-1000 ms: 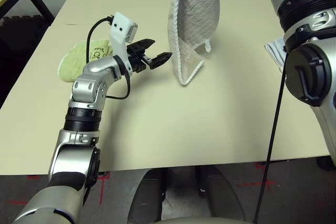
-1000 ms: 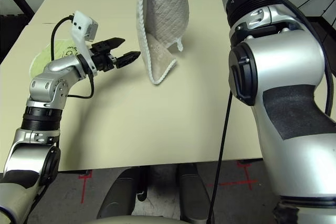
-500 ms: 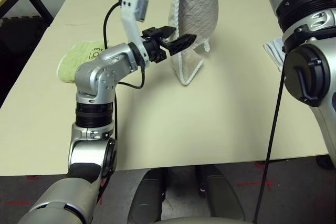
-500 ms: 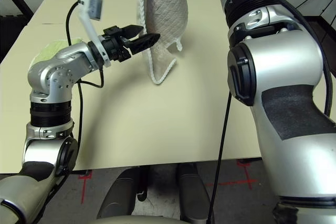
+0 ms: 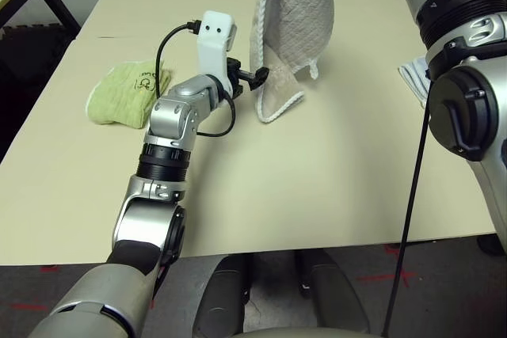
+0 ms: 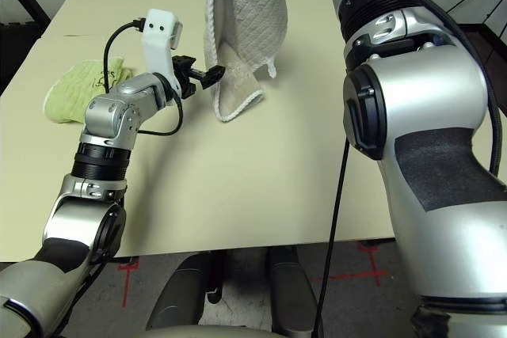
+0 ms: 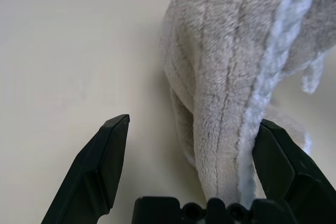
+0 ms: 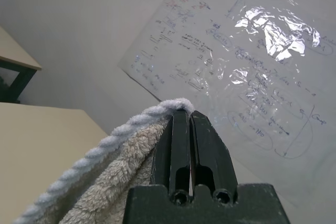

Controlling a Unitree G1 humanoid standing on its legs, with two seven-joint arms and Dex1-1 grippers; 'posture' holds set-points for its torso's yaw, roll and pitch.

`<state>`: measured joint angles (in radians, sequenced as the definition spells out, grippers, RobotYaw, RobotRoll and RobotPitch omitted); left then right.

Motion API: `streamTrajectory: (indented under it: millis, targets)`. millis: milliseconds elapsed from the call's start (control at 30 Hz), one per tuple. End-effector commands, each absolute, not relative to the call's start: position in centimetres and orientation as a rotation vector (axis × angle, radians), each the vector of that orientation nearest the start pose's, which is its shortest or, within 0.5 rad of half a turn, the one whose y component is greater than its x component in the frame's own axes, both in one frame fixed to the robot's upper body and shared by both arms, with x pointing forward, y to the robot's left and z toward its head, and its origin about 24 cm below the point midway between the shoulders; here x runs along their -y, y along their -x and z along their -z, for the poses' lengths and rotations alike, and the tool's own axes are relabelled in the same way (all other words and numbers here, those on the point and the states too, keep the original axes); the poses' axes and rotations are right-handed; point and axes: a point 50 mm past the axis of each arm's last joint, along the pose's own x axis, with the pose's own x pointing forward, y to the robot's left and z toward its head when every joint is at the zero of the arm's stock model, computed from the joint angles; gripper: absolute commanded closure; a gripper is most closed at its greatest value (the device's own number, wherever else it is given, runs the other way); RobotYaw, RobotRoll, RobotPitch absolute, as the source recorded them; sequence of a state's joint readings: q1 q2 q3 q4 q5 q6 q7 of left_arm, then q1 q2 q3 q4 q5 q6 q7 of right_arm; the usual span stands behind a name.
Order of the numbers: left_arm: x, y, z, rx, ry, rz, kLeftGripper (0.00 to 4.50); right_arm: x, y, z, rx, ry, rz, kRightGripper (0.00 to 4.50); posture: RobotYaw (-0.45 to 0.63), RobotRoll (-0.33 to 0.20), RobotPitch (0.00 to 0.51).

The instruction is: Fold the towel and set it aside.

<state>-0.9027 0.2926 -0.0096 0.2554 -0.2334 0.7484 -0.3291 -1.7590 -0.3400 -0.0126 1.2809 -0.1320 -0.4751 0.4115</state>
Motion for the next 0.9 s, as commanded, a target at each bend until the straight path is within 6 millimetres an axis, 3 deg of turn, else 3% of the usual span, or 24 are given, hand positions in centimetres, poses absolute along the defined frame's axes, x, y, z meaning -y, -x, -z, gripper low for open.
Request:
streamTrajectory:
  millis: [33,233,500,900]
  targets:
    - [-15.2,-37.6,-18.5,-0.216,-0.132,0.392,0.00,10.1,-36.9,-43.9,0.910,0.589,-0.403,4.47,0.05,0.000,0.186]
    - [-18.2,-37.6,-17.5,-0.259,-0.184,0.356,0.00,10.4,-37.0,-43.9,0.905,0.595,-0.394,4.47,0.04,0.000,0.193]
    - [-17.8,-35.2,-17.3,-0.343,-0.120,0.528,0.00,10.4,-37.1,-43.7,0.898,0.593,-0.395,4.47,0.04,0.000,0.201]
    - [-18.1,-34.3,-16.6,-0.424,-0.051,0.528,0.00,10.3,-37.0,-43.9,0.906,0.592,-0.386,4.47,0.04,0.000,0.199]
